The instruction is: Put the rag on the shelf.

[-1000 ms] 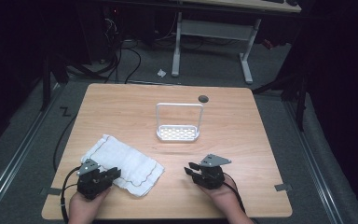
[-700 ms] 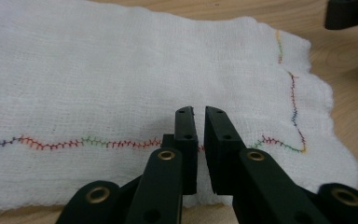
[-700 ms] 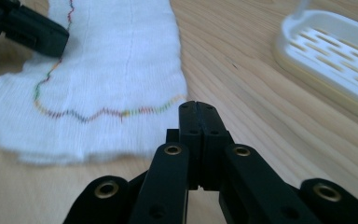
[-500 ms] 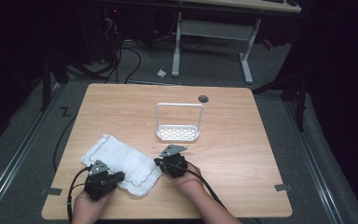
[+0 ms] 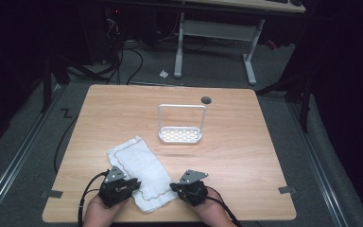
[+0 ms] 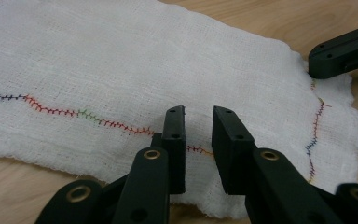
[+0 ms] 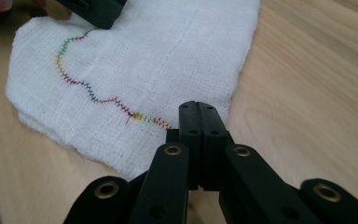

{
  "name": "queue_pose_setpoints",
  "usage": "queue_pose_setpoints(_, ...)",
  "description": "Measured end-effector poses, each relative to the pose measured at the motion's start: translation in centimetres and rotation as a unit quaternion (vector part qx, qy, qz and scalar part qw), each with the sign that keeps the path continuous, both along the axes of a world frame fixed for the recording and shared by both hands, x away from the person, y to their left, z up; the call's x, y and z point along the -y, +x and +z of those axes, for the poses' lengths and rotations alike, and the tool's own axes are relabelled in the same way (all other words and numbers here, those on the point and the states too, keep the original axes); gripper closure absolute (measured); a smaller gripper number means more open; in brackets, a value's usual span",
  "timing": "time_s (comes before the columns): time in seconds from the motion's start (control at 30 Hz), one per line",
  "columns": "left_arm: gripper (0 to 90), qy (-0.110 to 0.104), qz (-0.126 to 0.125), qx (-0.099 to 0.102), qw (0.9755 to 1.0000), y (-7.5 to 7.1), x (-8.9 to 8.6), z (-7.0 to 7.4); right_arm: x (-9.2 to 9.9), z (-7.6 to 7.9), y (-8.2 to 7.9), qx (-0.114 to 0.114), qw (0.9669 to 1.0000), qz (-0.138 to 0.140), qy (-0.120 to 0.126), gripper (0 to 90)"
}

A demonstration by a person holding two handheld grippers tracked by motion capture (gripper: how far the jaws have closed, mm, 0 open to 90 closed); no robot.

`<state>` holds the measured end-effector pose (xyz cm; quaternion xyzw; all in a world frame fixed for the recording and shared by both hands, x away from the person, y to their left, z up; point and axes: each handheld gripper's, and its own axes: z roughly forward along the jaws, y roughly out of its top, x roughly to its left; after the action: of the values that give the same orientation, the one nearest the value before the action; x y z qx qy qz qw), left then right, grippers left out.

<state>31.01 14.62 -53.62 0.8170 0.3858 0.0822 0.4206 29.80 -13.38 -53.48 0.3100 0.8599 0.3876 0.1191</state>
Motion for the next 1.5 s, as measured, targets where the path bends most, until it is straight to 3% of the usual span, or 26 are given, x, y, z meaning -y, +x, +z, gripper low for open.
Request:
queue_pose_setpoints(0.1, 74.5, -0.003, 0.01, 0.012, 0.9999, -0.3, -0.1, 0.4, 0.2, 0.5, -0.5, 0.007, 0.9999, 0.007, 0.014, 88.2)
queue_pose_setpoints(0.17, 73.3, -0.014, 0.029, 0.013, 0.9994, -0.1, -0.6, 0.5, -0.3, 1.1, 0.2, 0.018, 0.9997, 0.004, 0.018, 88.3)
queue_pose_setpoints(0.3, 75.8, -0.014, 0.043, -0.001, 0.999, 0.4, -1.4, 0.2, -1.6, 1.4, 3.7, 0.022, 0.9996, -0.013, 0.016, 88.9)
queue_pose_setpoints(0.33, 75.8, -0.011, 0.044, -0.004, 0.999, 0.5, -1.6, 0.0, -1.6, 1.4, 3.7, 0.022, 0.9996, -0.013, 0.016, 88.9)
queue_pose_setpoints(0.37, 78.9, -0.013, 0.042, -0.004, 0.999, 0.5, -1.8, -0.1, -2.7, 1.2, 5.9, 0.018, 0.9996, -0.02, 0.006, 89.1)
queue_pose_setpoints(0.43, 78.9, -0.011, 0.042, -0.003, 0.9991, 0.5, -1.7, -0.1, -3.5, 1.1, 7.2, 0.014, 0.9997, -0.02, -0.002, 89.1)
queue_pose_setpoints(0.6, 78.8, -0.012, 0.042, -0.002, 0.999, 0.4, -1.7, -0.2, -4.7, 0.3, 8.3, 0.004, 0.9998, -0.015, -0.016, 89.1)
queue_pose_setpoints(0.73, 79.2, -0.014, 0.033, -0.007, 0.9993, 0.2, -1.3, -0.2, -3.9, 0.1, 7.4, 0.01, 0.9998, -0.01, -0.01, 89.6)
queue_pose_setpoints(0.9, 80.3, -0.013, 0.003, -0.01, 0.9999, -0.5, 0.2, -0.2, -1.9, 0.0, 5.2, 0.015, 0.9998, -0.008, -0.012, 89.7)
queue_pose_setpoints(1.0, 81.7, -0.015, -0.021, -0.015, 0.9995, -0.4, 1.9, -0.2, 0.6, -0.1, 3.4, 0.014, 0.9998, -0.016, -0.007, 89.7)
queue_pose_setpoints(1.03, 81.8, -0.015, -0.021, -0.015, 0.9995, -0.4, 1.9, -0.2, 0.6, -0.1, 3.4, 0.014, 0.9998, -0.016, -0.007, 89.7)
queue_pose_setpoints(1.07, 81.8, -0.01, -0.033, -0.012, 0.9993, -0.2, 2.8, -0.1, 1.8, -0.1, 2.6, 0.009, 0.9997, -0.023, -0.004, 89.7)
queue_pose_setpoints(1.17, 82.8, -0.007, -0.044, -0.012, 0.9989, 0.2, 3.6, -0.1, 2.8, -0.1, 1.8, 0.005, 0.9995, -0.031, 0.002, 89.7)
queue_pose_setpoints(1.23, 83.0, -0.016, -0.048, -0.023, 0.9984, 0.7, 4.9, -0.1, 3.7, -0.1, 1.2, 0.004, 0.9992, -0.04, 0.001, 89.7)
queue_pose_setpoints(1.33, 82.9, -0.005, -0.066, -0.015, 0.9977, 1.5, 6.2, 0.0, 4.7, 0.0, 0.5, 0.006, 0.9987, -0.051, -0.006, 89.7)
queue_pose_setpoints(1.5, 82.3, -0.005, -0.079, -0.005, 0.9968, 2.4, 8.5, -0.1, 7.0, 0.0, -0.4, 0.002, 0.9972, -0.075, -0.002, 89.7)
